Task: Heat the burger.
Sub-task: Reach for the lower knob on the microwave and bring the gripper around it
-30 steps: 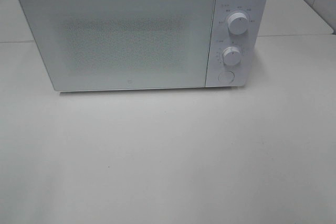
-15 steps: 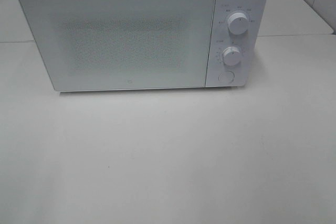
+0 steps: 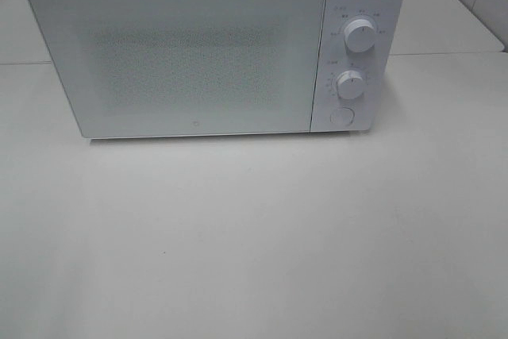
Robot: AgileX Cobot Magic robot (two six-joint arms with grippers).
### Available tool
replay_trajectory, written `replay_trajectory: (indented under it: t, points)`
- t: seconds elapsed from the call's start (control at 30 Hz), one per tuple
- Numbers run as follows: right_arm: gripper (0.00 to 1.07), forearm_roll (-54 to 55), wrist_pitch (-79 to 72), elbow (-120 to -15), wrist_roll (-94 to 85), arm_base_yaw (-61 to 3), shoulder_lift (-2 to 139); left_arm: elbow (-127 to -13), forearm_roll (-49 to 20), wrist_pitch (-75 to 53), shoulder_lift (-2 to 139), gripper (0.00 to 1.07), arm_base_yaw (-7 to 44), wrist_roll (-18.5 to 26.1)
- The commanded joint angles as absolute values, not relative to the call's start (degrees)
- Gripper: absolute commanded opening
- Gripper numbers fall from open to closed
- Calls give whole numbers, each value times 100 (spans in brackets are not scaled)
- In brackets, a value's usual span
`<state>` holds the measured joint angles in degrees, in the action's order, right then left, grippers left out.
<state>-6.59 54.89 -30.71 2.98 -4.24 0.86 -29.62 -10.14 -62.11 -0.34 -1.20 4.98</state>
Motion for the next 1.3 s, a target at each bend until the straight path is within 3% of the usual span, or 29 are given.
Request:
replay_trajectory:
  t: [0.03, 1.3]
  points:
    - [76, -699, 5151, -3237, 309, -390, 378, -2956, -1049, -6131, -132, 100, -132, 487]
    - [76, -699, 304, -3237, 309, -390, 4778, -2956, -1049, -6131, -132, 100, -132, 487]
